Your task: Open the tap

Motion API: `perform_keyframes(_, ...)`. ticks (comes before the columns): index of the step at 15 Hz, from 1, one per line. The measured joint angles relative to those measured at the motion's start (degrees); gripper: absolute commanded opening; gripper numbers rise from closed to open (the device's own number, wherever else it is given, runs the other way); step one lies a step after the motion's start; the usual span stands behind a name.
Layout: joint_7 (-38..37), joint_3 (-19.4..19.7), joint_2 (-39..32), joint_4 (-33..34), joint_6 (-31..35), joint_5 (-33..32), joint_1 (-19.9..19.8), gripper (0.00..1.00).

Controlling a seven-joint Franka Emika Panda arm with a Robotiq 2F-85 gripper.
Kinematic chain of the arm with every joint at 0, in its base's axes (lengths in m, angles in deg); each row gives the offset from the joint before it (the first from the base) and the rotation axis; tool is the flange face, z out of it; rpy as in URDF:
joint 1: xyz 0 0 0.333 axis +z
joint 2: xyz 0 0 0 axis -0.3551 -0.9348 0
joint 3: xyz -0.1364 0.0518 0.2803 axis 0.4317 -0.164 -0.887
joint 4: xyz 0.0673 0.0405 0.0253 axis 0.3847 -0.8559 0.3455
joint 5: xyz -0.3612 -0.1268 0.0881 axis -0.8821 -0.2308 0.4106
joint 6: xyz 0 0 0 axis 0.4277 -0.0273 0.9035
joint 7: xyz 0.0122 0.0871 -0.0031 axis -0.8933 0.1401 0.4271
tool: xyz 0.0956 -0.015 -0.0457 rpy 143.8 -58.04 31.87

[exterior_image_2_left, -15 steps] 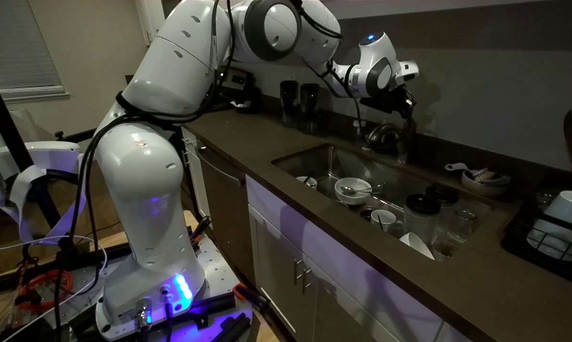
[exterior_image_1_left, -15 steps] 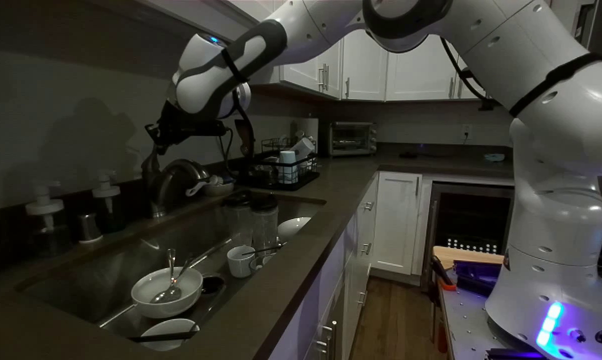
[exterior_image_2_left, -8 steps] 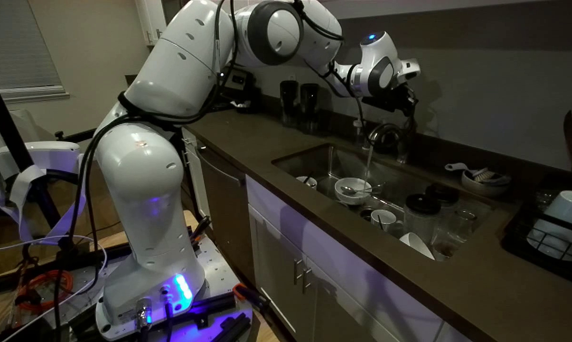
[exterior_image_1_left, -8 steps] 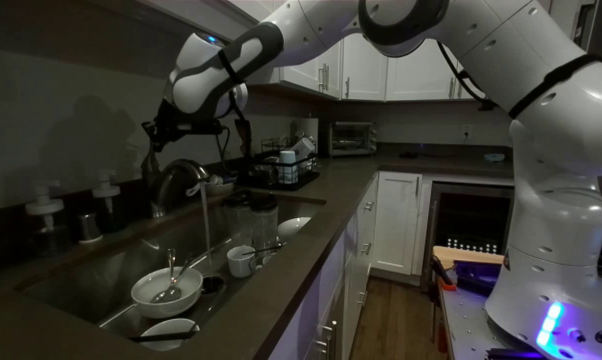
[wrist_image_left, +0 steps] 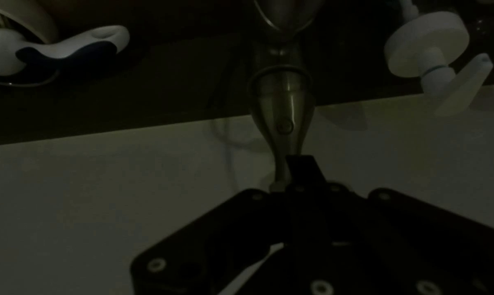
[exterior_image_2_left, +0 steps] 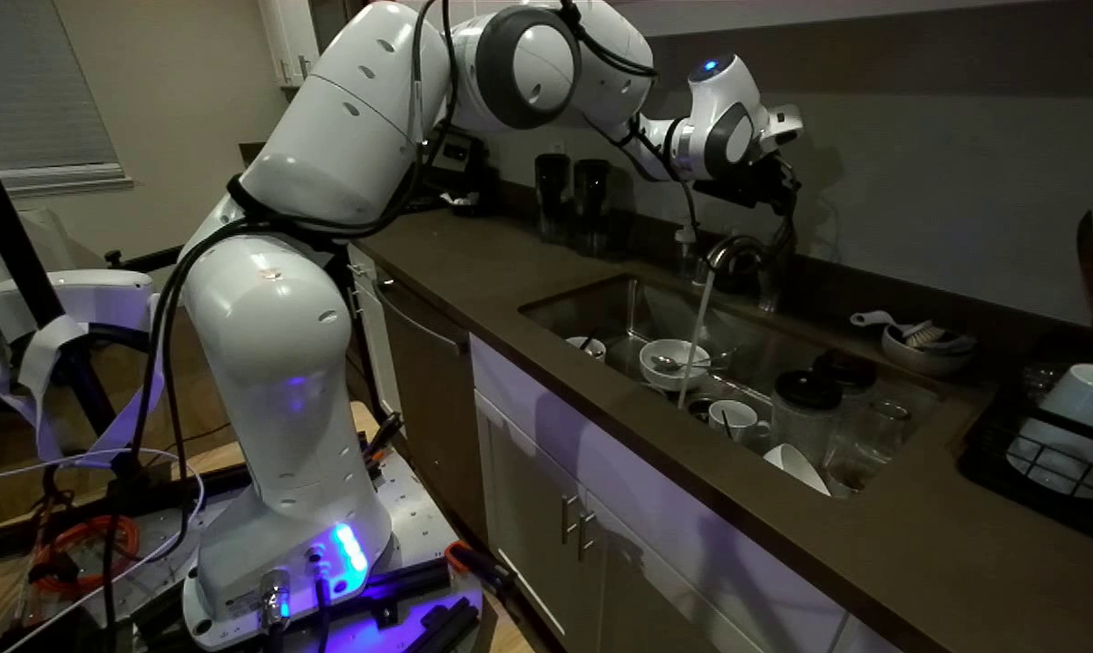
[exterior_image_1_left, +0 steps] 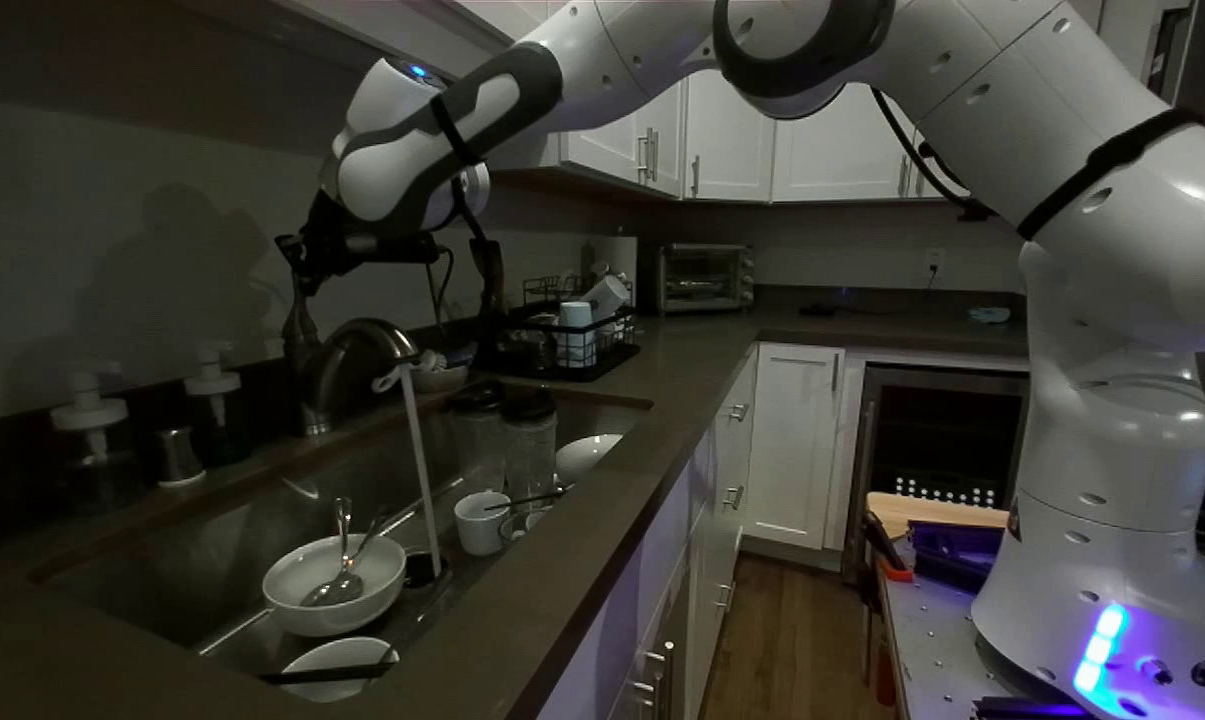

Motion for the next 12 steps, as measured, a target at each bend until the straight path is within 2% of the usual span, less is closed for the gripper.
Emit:
perform_keyframes(4, -0.2, 0.2, 0.1, -0.7, 1.3, 0.0, 0.1, 0.04)
perform_keyframes(6, -0.3, 0.5, 0.6, -2.6, 4.1, 0.0, 0.3, 0.04)
perform_keyframes(12, -1.2, 3.3, 4.7, -14.1, 16.4, 0.0, 3.2, 0.04)
